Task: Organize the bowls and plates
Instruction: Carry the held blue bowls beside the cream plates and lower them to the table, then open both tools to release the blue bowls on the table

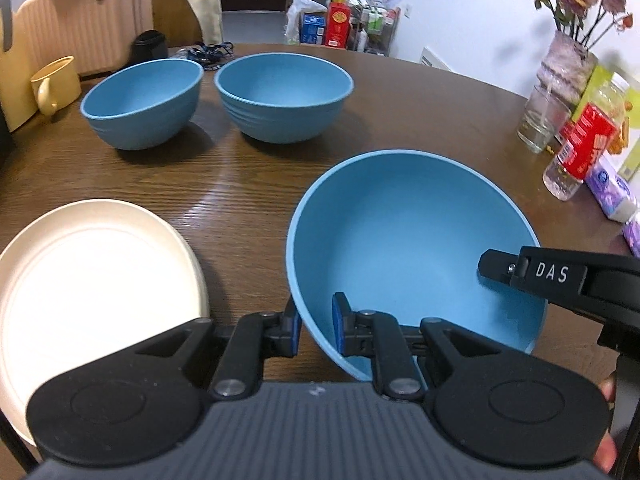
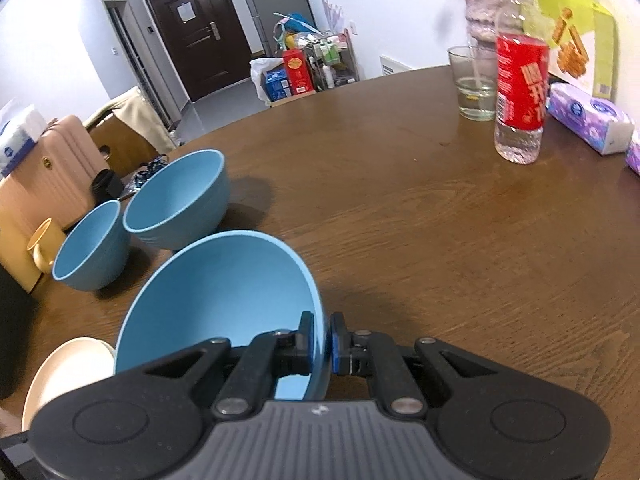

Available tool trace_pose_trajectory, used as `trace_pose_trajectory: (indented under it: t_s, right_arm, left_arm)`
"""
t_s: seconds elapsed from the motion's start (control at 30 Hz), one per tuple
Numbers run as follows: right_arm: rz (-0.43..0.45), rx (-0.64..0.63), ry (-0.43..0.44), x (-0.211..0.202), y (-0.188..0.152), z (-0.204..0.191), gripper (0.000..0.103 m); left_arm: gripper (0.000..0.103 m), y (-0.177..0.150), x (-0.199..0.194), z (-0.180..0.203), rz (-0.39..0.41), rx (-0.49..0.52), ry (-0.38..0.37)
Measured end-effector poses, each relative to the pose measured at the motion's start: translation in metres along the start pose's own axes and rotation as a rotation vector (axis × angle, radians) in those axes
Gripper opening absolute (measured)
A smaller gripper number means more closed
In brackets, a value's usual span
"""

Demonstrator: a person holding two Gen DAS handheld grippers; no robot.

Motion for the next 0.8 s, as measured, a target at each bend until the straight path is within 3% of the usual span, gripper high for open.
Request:
trace_pose_trajectory:
  t_s: [0.8]
  right_arm:
    - [-0.011, 0.056, 0.001, 0.013, -0.007, 0.038, 0.008]
  left_arm:
    - [0.016, -0.008, 0.016, 0.026, -0.028, 0.043, -0.015]
Point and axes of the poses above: each gripper's, at about its wrist camera, not at the fingertips, and x roughly the way its jaws point, z to its right, y to its top, the point moved 5 cm from there along x, roughly the way its jaws point, and after that the axes turned 3 degrees about -y, right-handed, at the moved point
